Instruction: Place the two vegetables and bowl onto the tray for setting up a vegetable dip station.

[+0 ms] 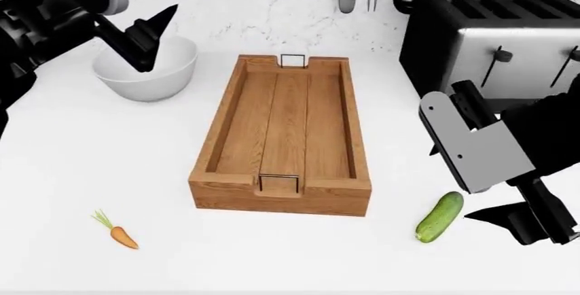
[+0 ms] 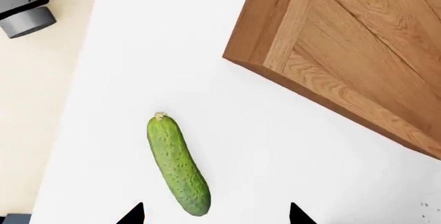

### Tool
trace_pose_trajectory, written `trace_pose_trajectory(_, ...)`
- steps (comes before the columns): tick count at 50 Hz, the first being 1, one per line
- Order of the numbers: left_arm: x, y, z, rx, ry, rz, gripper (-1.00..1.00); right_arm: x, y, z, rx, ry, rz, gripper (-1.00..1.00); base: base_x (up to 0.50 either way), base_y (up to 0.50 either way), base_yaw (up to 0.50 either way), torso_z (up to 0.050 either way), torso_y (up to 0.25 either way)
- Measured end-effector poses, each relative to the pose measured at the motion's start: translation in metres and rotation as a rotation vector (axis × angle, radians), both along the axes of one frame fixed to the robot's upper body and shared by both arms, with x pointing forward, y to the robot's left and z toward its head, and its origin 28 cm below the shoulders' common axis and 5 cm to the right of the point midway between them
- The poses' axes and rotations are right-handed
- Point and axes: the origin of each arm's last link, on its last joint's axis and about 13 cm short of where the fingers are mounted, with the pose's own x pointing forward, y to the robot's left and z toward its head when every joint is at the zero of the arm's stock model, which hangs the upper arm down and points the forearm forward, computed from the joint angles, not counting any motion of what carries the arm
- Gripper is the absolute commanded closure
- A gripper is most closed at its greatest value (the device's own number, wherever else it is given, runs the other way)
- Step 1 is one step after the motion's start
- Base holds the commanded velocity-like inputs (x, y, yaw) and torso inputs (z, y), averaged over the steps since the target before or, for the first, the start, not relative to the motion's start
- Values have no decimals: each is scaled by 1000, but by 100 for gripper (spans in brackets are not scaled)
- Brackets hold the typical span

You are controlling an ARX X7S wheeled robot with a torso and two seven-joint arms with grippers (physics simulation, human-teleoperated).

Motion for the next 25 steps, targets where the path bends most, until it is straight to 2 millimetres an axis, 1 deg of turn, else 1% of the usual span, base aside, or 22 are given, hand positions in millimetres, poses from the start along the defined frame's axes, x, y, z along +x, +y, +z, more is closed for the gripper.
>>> trace_pose_trajectory(13, -1, 1, -1, 2, -2, 3, -100, -8, 1, -24, 46, 37, -10, -100, 0, 0, 0, 0, 0)
trace_pose_trajectory(25, 0, 3, -5, 0, 1, 4, -100, -4, -1, -38, 51, 45, -8, -100, 0, 0, 0, 0, 0)
